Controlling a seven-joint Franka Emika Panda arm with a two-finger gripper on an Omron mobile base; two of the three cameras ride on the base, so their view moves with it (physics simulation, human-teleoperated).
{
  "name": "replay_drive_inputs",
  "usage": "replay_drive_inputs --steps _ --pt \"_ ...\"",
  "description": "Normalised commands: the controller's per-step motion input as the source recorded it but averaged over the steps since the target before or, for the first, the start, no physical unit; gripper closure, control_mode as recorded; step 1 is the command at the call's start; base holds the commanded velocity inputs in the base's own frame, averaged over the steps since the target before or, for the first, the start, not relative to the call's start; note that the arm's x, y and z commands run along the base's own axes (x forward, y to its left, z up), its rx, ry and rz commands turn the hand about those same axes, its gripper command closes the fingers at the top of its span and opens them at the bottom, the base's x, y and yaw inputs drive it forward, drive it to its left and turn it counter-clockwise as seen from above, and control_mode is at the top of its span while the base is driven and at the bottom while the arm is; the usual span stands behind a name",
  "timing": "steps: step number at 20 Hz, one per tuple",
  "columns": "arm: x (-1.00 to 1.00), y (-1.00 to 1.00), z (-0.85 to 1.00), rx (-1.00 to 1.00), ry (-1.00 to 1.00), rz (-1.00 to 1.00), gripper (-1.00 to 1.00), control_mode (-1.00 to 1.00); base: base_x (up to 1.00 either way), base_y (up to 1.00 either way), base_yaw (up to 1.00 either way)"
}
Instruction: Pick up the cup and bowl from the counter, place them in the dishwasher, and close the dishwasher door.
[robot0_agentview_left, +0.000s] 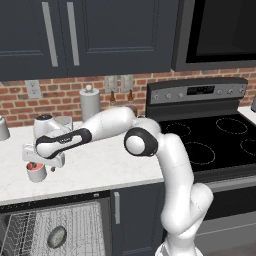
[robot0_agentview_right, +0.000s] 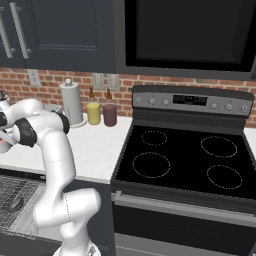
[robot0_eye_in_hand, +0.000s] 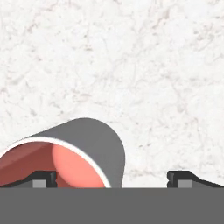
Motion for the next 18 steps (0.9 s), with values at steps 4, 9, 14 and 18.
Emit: replay_drive_inputs --steps 4,9,14,18 --pt "0.0 0.0 -0.4 0.0 0.0 0.0 -1.0 -1.0 0.0 0.0 0.0" --pt "0.0 0.01 -0.23 0.0 0.02 0.0 -1.0 -1.0 0.0 0.0 0.0" --pt "0.0 0.0 -0.01 0.0 0.07 0.0 1.0 -1.0 0.0 0.0 0.0" --pt "0.0 0.0 0.0 0.0 0.02 0.0 1.0 -1.0 0.0 0.0 0.0"
